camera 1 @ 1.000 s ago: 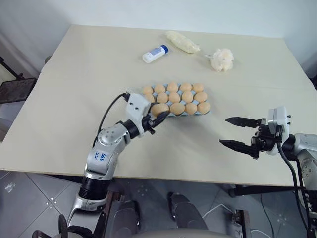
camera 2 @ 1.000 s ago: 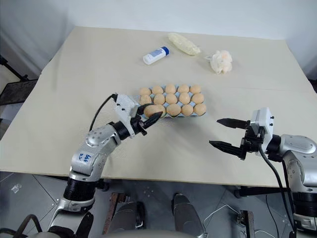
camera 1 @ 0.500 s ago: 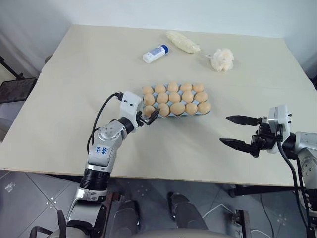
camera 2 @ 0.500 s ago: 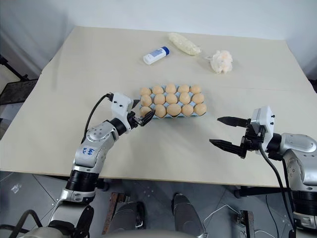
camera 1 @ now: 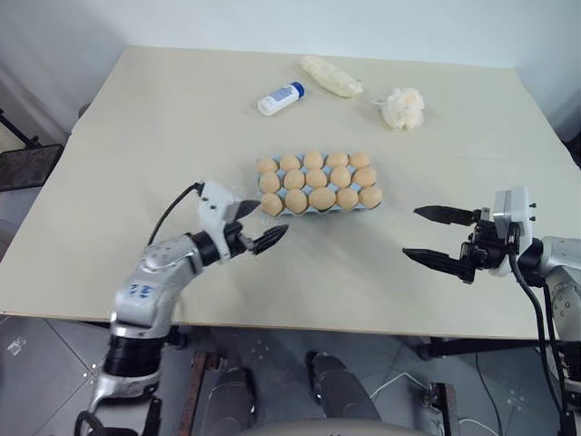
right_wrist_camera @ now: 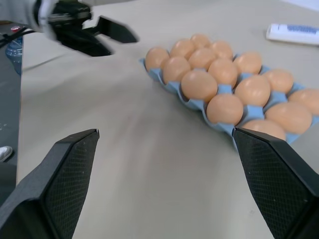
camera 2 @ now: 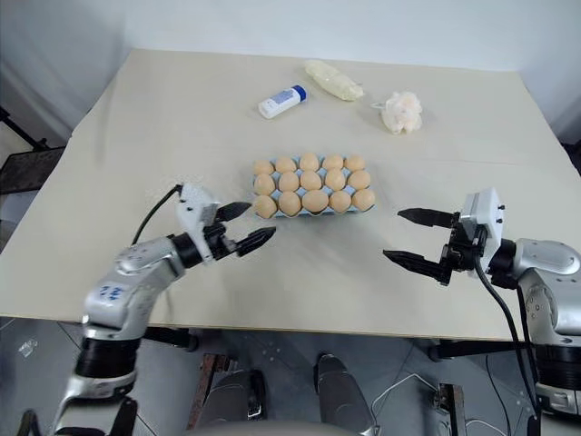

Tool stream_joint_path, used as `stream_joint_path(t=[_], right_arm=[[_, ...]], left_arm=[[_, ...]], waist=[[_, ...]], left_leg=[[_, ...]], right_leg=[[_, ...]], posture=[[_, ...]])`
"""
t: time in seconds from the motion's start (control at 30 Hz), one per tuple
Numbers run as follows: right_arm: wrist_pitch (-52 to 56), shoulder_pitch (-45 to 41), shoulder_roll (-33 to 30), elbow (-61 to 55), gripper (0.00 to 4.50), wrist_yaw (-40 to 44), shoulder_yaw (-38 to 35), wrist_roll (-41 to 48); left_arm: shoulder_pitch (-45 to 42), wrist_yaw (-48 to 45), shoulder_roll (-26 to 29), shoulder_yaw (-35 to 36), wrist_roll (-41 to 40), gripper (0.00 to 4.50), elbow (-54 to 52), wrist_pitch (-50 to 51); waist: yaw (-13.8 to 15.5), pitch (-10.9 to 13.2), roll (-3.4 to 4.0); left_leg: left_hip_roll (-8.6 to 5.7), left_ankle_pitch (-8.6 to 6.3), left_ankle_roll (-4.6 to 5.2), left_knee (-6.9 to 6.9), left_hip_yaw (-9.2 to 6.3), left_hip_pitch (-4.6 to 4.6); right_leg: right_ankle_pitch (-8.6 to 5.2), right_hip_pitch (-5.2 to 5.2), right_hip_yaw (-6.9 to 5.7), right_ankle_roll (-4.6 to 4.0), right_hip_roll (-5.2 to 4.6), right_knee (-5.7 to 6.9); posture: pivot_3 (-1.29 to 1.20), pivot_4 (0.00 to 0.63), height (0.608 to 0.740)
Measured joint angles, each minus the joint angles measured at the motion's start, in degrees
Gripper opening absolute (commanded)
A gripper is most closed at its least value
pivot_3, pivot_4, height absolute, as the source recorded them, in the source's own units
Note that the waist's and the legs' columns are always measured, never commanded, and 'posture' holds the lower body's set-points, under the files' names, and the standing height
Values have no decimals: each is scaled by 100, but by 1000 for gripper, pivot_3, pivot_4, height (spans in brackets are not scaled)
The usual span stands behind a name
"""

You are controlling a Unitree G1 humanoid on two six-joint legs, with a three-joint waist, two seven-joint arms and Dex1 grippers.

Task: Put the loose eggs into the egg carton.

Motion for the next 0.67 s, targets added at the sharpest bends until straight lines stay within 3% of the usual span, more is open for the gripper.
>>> stream_joint_path(t=[0.07,0.2,0.47,0.67], right_arm=[[-17,-186,23,98,4500,47,82,-31],[-136,-554,133,340,4500,218,373,-152],[-488,-1154,180,984,4500,512,708,-485],[-534,-1171,323,1210,4500,555,685,-539]], left_arm=[[111,-511,419,57,-166,4459,57,-25],[-57,-1234,830,84,-139,4459,734,-671],[-704,-2138,1120,92,157,4459,1868,-2190],[-1152,-2326,1091,108,286,4459,2730,-2782]], waist=[[-1,1,1],[1,1,1],[24,1,2],[48,3,6]], left_leg=[[-2,0,0,1,2,0],[0,1,2,-1,4,-4],[-23,-6,22,-31,2,-13],[-4,-18,11,-38,1,-16]], right_leg=[[-31,0,1,-57,-6,-2],[-37,0,1,-67,-27,-11],[-15,-5,-73,-28,-100,-27],[-16,-12,-205,-28,-153,-3]], posture=[[0,150,740],[0,150,740],[0,150,740],[0,150,740]])
